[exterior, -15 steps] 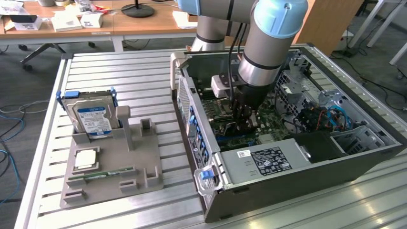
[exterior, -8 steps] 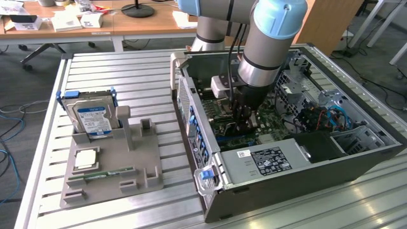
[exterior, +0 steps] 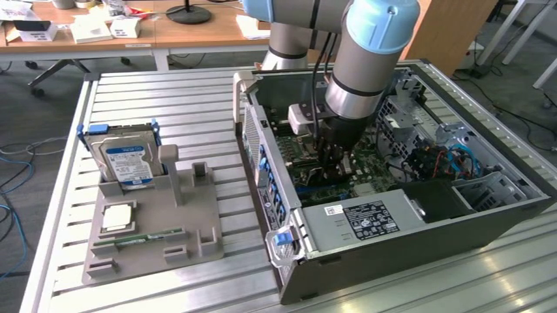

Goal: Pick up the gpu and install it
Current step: 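Insert the gpu into the slot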

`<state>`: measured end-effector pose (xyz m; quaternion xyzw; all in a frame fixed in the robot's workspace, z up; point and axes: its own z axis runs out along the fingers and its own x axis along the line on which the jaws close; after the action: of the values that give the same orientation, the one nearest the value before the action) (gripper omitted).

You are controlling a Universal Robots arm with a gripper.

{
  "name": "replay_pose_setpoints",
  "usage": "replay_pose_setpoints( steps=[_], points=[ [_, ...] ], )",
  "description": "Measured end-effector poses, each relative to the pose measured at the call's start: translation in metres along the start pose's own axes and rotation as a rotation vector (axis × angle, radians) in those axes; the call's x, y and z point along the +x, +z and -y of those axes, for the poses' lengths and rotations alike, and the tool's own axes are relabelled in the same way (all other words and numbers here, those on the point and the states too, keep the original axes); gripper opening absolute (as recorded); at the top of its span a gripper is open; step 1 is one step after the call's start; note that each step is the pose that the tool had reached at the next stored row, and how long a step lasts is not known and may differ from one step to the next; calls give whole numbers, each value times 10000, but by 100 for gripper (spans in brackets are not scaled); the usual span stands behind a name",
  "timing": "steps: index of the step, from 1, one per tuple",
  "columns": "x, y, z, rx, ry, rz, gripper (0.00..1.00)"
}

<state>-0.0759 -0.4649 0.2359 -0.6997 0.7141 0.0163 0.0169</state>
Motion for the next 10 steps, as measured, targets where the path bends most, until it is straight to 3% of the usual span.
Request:
replay_pose_setpoints(
  steps=[10],
  points=[
    [0, 0, -1, 2, 0, -2, 27]
  ],
)
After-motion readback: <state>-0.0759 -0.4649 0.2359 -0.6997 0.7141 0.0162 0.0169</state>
